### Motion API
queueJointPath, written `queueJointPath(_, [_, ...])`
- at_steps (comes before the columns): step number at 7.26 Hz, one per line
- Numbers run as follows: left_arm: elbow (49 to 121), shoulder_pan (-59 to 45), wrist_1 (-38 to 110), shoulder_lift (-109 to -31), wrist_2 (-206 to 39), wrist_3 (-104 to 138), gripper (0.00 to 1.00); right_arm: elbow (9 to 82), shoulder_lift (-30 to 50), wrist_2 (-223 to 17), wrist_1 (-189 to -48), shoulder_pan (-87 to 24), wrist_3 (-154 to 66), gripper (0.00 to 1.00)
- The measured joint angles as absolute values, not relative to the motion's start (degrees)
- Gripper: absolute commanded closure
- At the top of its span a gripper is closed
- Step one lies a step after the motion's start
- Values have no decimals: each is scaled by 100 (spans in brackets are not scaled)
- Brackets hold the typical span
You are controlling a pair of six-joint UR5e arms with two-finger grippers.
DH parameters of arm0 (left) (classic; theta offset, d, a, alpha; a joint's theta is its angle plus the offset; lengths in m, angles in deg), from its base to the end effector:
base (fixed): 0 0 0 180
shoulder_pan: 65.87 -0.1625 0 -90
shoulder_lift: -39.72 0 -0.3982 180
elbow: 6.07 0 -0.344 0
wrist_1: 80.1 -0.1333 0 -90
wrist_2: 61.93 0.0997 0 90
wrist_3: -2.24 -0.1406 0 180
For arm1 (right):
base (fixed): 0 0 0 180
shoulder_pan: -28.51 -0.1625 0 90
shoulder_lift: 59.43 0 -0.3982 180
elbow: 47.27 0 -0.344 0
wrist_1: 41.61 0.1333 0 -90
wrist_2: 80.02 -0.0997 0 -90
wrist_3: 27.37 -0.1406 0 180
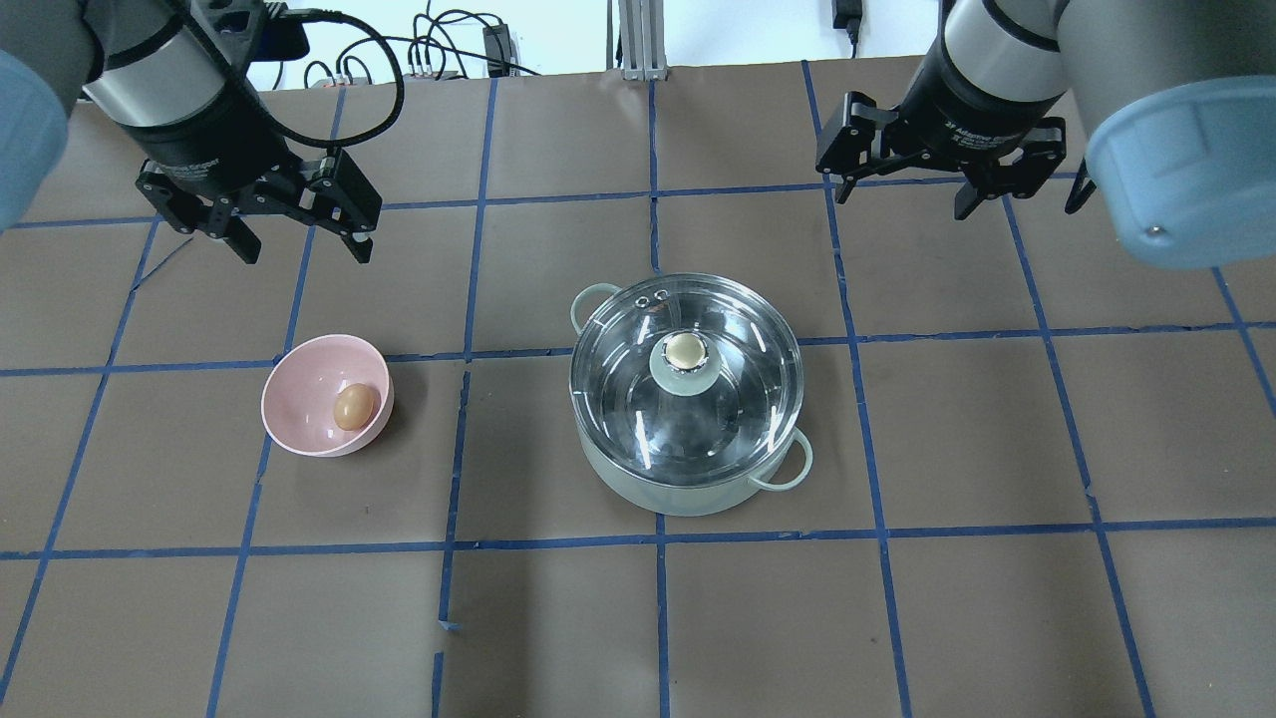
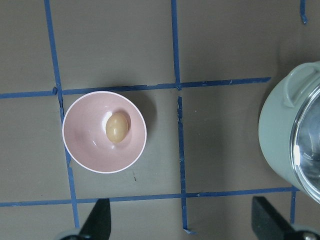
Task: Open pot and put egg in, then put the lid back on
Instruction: 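Move left gripper over the egg while right gripper reaches the lid knob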
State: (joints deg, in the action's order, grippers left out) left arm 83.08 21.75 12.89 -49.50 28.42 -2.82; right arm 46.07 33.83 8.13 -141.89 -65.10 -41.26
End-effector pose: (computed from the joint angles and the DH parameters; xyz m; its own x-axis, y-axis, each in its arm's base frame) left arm -0.1143 -0.4399 0.4275 -0.9989 0.0469 -0.0040 0.0468 0.9986 0.0242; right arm 0.1655 -0.4348 0.4389 -0.9829 0.1692 -0.0734 0.1792 0.9700 -0.1643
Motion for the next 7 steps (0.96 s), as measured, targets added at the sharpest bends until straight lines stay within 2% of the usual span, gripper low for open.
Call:
queueJointPath(4, [8336,2171,1305,-4938,2847,-299,0,4609,3307,768,-14291,-6598,-4227,0])
queueJointPath(7, [8635,2079,1168,-4902,2898,-995,0,4393,2749,893,-14751,-7456,-4958,0])
